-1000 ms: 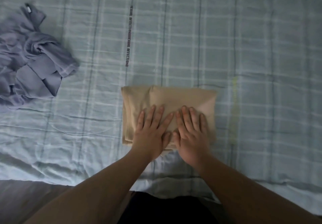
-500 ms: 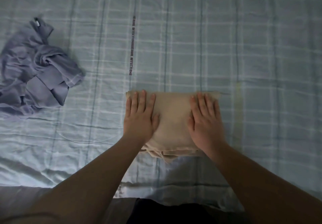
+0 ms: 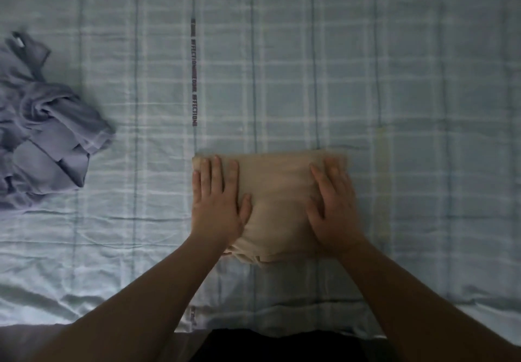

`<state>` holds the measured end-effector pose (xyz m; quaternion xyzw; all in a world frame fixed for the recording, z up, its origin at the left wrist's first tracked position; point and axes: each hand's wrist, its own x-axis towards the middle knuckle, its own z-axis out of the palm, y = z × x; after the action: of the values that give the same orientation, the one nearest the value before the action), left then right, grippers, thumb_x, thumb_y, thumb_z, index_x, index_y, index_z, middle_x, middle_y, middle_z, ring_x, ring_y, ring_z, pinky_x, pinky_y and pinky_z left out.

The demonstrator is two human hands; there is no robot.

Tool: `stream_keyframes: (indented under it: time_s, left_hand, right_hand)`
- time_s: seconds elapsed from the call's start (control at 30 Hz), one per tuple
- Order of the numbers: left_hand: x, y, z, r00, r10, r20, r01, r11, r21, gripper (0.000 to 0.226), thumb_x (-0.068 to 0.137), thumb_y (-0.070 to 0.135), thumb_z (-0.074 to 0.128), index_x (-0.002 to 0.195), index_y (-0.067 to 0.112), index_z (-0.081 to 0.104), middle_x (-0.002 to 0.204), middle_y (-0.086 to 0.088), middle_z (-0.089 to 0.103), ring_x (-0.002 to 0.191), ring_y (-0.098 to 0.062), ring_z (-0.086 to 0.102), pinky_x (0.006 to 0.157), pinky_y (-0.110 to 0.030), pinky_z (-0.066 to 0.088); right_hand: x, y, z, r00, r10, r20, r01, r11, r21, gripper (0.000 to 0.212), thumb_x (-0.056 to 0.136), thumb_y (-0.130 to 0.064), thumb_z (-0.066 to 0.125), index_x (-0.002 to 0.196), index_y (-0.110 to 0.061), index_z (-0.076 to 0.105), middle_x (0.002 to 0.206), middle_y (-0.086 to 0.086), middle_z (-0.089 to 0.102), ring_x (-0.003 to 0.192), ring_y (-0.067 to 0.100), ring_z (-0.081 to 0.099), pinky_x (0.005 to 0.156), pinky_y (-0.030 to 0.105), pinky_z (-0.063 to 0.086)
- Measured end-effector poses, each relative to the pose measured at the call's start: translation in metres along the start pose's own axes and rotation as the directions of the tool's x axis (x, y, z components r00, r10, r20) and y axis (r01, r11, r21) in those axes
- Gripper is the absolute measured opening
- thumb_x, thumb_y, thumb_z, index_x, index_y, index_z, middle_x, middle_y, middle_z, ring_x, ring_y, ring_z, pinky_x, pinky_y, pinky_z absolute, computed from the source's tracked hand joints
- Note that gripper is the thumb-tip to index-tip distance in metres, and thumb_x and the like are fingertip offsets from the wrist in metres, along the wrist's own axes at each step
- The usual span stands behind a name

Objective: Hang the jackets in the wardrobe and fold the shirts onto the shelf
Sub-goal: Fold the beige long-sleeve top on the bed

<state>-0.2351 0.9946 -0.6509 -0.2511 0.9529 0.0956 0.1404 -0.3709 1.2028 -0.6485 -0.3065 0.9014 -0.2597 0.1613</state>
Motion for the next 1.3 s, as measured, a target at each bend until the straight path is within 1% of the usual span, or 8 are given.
stream_keyframes:
  time_s: [0.13,0.23,0.47,0.6,0.7,0.87,1.13,1.3]
  left_hand:
    - [0.025,0.043,-0.026,0.958,0.23,-0.174,-0.26,0.948,-0.181,0.054,0.094,0.028,0.047,0.143,0.004,0.046,0.152,-0.02,0.039,0.147,-0.04,0.023,0.121,-0.051,0.018]
    - [0.061,0.084,-0.046,0.89,0.442,-0.113,-0.454,0.842,-0.29,0.046,0.09,0.02,0.046,0.133,0.005,0.056,0.133,-0.016,0.058,0.124,-0.037,0.051,0.111,-0.042,0.035]
    - [0.126,0.158,-0.066,0.889,0.305,0.342,-0.211,0.935,-0.286,0.037,0.093,0.022,0.058,0.128,0.014,0.06,0.126,-0.016,0.06,0.115,-0.035,0.057,0.096,-0.037,0.046]
    - [0.13,0.164,-0.064,0.895,0.265,0.359,-0.178,0.95,-0.257,0.038,0.094,0.021,0.06,0.13,0.011,0.06,0.134,-0.01,0.061,0.124,-0.028,0.055,0.098,-0.029,0.039]
    - [0.128,0.166,-0.063,0.903,0.215,0.373,-0.101,0.949,-0.3,0.035,0.097,0.028,0.057,0.125,0.009,0.064,0.129,-0.01,0.063,0.12,-0.028,0.057,0.093,-0.029,0.041]
    - [0.126,0.161,-0.067,0.909,0.229,0.349,-0.072,0.909,-0.41,0.025,0.096,0.03,0.058,0.093,0.007,0.069,0.085,-0.006,0.064,0.083,-0.03,0.069,0.052,-0.022,0.042]
    - [0.095,0.099,-0.112,0.93,0.312,0.197,-0.015,0.566,-0.824,0.008,0.096,0.013,0.058,0.092,0.013,0.065,0.076,0.005,0.062,0.058,-0.009,0.058,0.057,-0.026,0.049]
    - [0.07,0.029,-0.164,0.922,0.242,0.302,0.197,0.38,-0.904,0.02,0.09,0.002,0.047,0.095,0.004,0.066,0.088,-0.014,0.062,0.079,-0.025,0.059,0.067,-0.032,0.05]
  right_hand:
    - [-0.029,0.004,-0.018,0.946,0.307,-0.105,-0.271,0.926,0.264,0.064,0.078,-0.021,0.053,0.141,-0.01,0.046,0.15,0.011,0.04,0.139,0.026,0.037,0.117,0.035,0.028]
    - [-0.048,0.007,-0.023,0.811,0.585,0.022,-0.555,0.757,0.344,0.064,0.078,-0.023,0.058,0.14,-0.016,0.042,0.134,0.009,0.051,0.121,0.028,0.053,0.105,0.043,0.045]
    - [-0.058,0.007,-0.036,0.62,0.729,0.289,-0.783,0.555,0.281,0.024,0.08,-0.049,0.056,0.096,-0.032,0.052,0.088,-0.001,0.069,0.083,0.028,0.068,0.077,0.042,0.056]
    - [-0.057,0.01,-0.035,0.668,0.679,0.305,-0.742,0.637,0.207,0.025,0.088,-0.038,0.061,0.105,-0.021,0.059,0.099,0.005,0.067,0.094,0.031,0.065,0.081,0.036,0.052]
    - [-0.053,0.009,-0.035,0.638,0.705,0.31,-0.77,0.571,0.285,0.03,0.088,-0.031,0.066,0.113,-0.016,0.063,0.098,0.006,0.066,0.089,0.028,0.061,0.073,0.029,0.041]
    - [-0.053,0.007,-0.033,0.639,0.698,0.324,-0.769,0.577,0.276,0.034,0.085,-0.032,0.069,0.11,-0.009,0.068,0.106,0.012,0.07,0.102,0.031,0.065,0.073,0.028,0.041]
    - [-0.072,-0.057,-0.04,0.788,0.611,0.073,-0.555,0.654,0.514,0.021,0.085,-0.025,0.073,0.083,-0.021,0.052,0.069,-0.005,0.058,0.06,0.003,0.055,0.056,0.026,0.042]
    - [-0.071,-0.14,-0.04,0.884,0.465,-0.044,-0.389,0.785,0.481,0.029,0.082,-0.022,0.072,0.097,-0.03,0.048,0.084,-0.012,0.057,0.074,0.004,0.058,0.063,0.024,0.045]
